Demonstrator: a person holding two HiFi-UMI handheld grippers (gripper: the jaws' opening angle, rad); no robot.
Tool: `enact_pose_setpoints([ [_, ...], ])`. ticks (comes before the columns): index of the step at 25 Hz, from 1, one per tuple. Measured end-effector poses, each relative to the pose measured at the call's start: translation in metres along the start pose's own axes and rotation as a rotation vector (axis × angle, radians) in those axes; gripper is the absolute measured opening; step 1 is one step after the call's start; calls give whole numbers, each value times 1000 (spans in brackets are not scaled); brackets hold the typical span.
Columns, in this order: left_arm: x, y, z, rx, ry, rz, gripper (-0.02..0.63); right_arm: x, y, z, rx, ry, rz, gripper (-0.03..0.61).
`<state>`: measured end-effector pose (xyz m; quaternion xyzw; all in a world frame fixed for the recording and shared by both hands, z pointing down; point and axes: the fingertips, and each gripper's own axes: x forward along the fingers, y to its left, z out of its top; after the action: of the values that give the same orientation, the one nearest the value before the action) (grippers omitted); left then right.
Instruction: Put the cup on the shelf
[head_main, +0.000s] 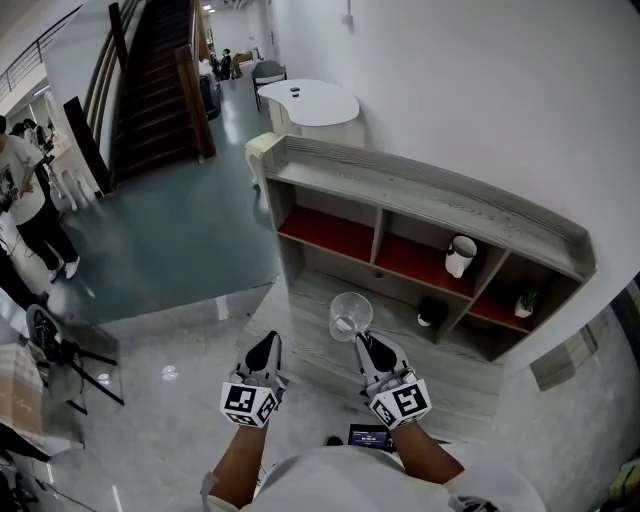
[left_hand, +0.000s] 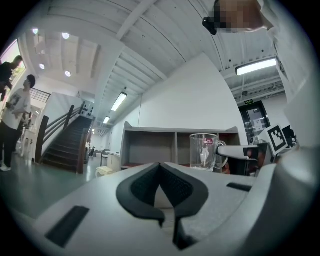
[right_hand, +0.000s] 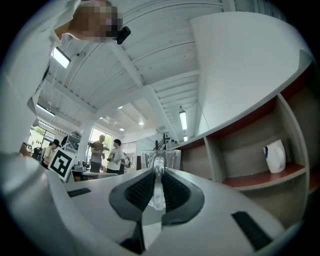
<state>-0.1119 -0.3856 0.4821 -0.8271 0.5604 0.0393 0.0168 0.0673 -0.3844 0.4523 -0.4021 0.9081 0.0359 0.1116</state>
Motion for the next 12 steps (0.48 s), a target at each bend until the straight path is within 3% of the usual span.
enact_pose_setpoints([
  [12, 38, 27, 0, 15, -11, 18, 6, 48, -27, -1, -7, -18, -3, 49],
])
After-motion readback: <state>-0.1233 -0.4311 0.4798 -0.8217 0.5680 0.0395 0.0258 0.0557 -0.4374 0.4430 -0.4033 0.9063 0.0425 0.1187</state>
